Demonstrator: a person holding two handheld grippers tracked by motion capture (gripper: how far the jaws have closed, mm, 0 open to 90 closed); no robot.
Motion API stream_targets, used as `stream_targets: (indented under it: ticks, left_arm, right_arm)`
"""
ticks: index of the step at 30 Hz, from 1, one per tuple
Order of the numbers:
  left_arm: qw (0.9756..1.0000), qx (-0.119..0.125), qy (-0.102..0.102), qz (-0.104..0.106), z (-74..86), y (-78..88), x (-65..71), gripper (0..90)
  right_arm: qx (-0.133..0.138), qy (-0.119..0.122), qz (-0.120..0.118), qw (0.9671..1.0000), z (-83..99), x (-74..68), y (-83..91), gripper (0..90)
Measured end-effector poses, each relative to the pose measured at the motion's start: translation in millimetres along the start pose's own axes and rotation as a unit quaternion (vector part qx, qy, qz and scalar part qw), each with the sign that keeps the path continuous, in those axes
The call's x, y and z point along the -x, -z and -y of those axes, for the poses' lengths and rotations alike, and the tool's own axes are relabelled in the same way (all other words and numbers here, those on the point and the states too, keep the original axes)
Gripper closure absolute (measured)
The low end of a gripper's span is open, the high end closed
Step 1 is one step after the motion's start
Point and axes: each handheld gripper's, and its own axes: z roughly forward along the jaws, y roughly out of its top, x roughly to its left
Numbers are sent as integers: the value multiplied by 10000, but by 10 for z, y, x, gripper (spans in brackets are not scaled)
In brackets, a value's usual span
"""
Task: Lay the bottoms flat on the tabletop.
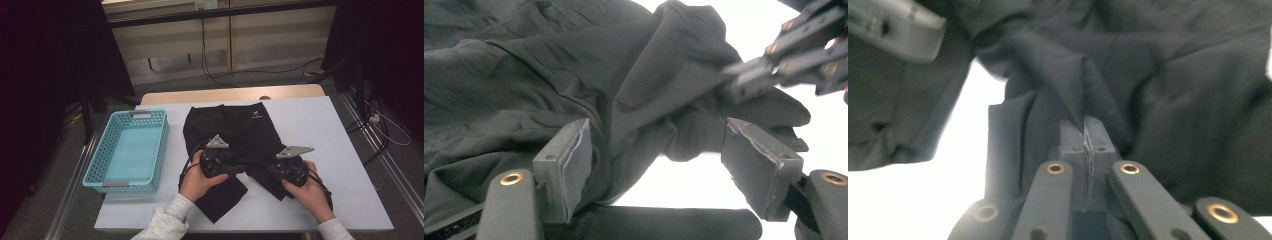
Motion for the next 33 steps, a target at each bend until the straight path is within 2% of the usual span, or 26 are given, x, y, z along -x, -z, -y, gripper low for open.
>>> stream_targets:
  ticks: [2,3,4,6,8,10,12,14,18,20,25,28,33]
  left_arm:
    - [10000,27,-2,8,-3,-2,19,287]
    - [10000,33,-27,11,-4,-8,29,290]
    - [10000,7,-57,19,-3,-17,38,291]
    - [10000,-9,-73,61,3,-48,59,295]
    - [9999,-63,-87,84,7,-78,66,295]
    - [9999,-92,-86,89,12,-101,68,297]
    - [9999,-88,-82,97,12,-110,72,300]
    - [9999,-68,-96,101,5,-111,72,302]
    - [9998,-84,-119,115,-9,-116,72,302]
    - [9998,-122,-140,116,-16,-128,78,301]
    - [9996,-87,-195,168,-52,-166,128,302]
    - [9994,-64,-243,217,-72,-193,160,311]
    - [9987,-173,-345,336,-78,-305,227,355]
  right_arm:
    - [210,-134,125,9996,-18,74,64,895]
    - [299,-207,259,9990,-20,116,88,895]
    - [321,-218,337,9987,-17,162,103,895]
    - [315,-265,501,9979,5,244,104,890]
    - [141,-342,492,9981,54,288,52,857]
    - [-137,-172,598,9980,109,272,-23,826]
    - [-60,-107,658,9978,125,263,-45,793]
    - [-16,-112,796,9968,121,270,-35,708]
    - [204,-160,830,9962,101,264,105,652]
    - [327,-160,889,9954,82,237,209,590]
    - [430,-176,857,9952,110,171,379,566]
    - [408,-239,968,9942,154,203,413,535]
    - [448,-443,1111,9918,229,291,496,468]
